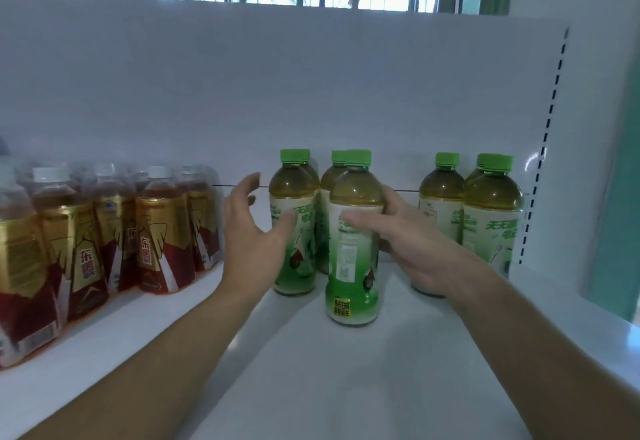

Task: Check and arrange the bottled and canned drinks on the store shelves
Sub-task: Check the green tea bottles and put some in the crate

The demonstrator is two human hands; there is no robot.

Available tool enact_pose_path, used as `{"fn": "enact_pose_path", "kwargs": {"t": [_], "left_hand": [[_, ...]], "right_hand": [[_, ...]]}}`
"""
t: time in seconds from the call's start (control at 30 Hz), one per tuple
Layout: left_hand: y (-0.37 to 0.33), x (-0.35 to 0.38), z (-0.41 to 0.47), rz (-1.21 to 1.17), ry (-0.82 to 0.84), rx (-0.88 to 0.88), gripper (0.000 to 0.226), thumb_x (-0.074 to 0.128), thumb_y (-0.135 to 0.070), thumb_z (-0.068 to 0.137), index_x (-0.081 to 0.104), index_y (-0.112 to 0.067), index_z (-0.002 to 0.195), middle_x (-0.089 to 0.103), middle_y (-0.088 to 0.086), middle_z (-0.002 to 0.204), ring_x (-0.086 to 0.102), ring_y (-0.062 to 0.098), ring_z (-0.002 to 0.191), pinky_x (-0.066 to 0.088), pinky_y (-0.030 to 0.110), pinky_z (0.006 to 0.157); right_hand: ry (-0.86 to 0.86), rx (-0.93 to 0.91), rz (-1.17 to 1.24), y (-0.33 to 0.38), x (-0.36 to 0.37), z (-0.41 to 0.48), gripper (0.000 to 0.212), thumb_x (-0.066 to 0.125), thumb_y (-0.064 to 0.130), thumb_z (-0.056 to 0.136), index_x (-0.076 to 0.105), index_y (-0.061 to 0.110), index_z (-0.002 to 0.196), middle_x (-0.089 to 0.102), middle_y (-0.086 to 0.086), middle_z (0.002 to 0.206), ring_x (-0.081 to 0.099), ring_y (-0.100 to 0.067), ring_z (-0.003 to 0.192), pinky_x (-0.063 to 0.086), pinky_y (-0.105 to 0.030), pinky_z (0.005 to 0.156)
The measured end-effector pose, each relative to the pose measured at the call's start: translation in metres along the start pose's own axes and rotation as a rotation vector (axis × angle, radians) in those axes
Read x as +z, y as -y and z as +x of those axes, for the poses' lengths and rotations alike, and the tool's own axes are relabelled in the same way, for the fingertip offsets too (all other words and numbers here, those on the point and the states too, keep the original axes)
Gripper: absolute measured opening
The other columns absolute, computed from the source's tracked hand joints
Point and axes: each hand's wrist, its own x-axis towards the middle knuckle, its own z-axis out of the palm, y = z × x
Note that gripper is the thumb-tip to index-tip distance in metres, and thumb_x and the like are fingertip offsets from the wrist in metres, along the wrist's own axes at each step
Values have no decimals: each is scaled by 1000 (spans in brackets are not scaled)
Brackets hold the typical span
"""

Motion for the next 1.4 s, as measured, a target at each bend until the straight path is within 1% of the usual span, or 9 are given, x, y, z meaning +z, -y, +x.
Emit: {"fn": "enact_pose_path", "kwargs": {"t": [0.13, 0.2, 0.3, 0.43, 0.63, 0.87, 0.97, 1.2, 1.4], "left_hand": [[16, 3, 4, -80, 210, -284, 82, 76, -25, 87, 26, -28, 152, 38, -4, 152, 42, 17, 134, 38, 41, 111], [20, 4, 1, -95, 280, -281, 79, 74, -14, 88, 29, -26, 150, 46, -4, 142, 49, 15, 122, 43, 32, 99], [27, 3, 2, -32, 298, -235, 76, 72, -6, 88, 32, -26, 149, 50, -3, 139, 51, 16, 123, 47, 35, 101], [32, 0, 2, -4, 284, -231, 73, 72, -8, 89, 34, -31, 147, 50, -2, 142, 52, 19, 127, 48, 46, 106], [33, 0, 2, -56, 327, -240, 71, 71, -7, 89, 36, -30, 146, 51, -1, 142, 52, 21, 128, 48, 49, 106], [39, 2, 4, -85, 293, -269, 56, 79, -15, 83, 42, -35, 119, 57, -6, 130, 57, 15, 112, 50, 47, 102], [39, 4, 5, -82, 309, -261, 56, 79, -15, 82, 44, -32, 122, 56, -3, 134, 57, 18, 115, 50, 48, 103], [10, 1, -6, 93, 117, 135, 73, 73, -10, 83, 37, -18, 146, 39, 4, 149, 32, 20, 137, 27, 32, 114], [-24, 18, -33, 3, 283, 437, 43, 63, -13, 92, 51, -19, 133, 50, -12, 124, 51, 8, 112, 45, 30, 96]], "right_hand": [[98, 133, -227, 6, 0, -6, 29, 81, 26, 82, 64, 33, 106, 77, 18, 93, 70, -1, 89, 50, -21, 75], [101, 166, -360, 10, -1, -7, 31, 82, 31, 81, 62, 37, 103, 74, 19, 95, 67, -3, 94, 49, -25, 76], [135, 242, -541, 17, 3, -8, 33, 81, 31, 83, 55, 41, 101, 67, 16, 108, 61, -5, 102, 52, -28, 78], [83, 272, -566, 19, 10, -2, 29, 81, 23, 84, 60, 34, 101, 71, 6, 113, 67, -13, 102, 57, -30, 83], [-128, 249, -422, 7, 31, 7, 31, 77, 12, 87, 55, 33, 90, 66, 11, 92, 62, -8, 88, 51, -30, 83], [-222, 270, -384, 1, 45, 15, 38, 74, -3, 84, 55, 27, 94, 65, 8, 91, 59, -3, 81, 47, -32, 89], [-283, 273, -432, -2, 51, 13, 45, 78, 0, 81, 60, 13, 120, 69, -1, 109, 65, -15, 95, 48, -31, 88], [-315, 206, -794, 10, 39, -11, 72, 80, 23, 85, 45, 9, 147, 53, -6, 145, 54, -25, 127, 43, -30, 96], [-555, -108, -961, 39, -18, -37, 42, 72, 29, 90, 62, 23, 131, 63, 7, 129, 59, -7, 106, 49, -26, 94]]}}
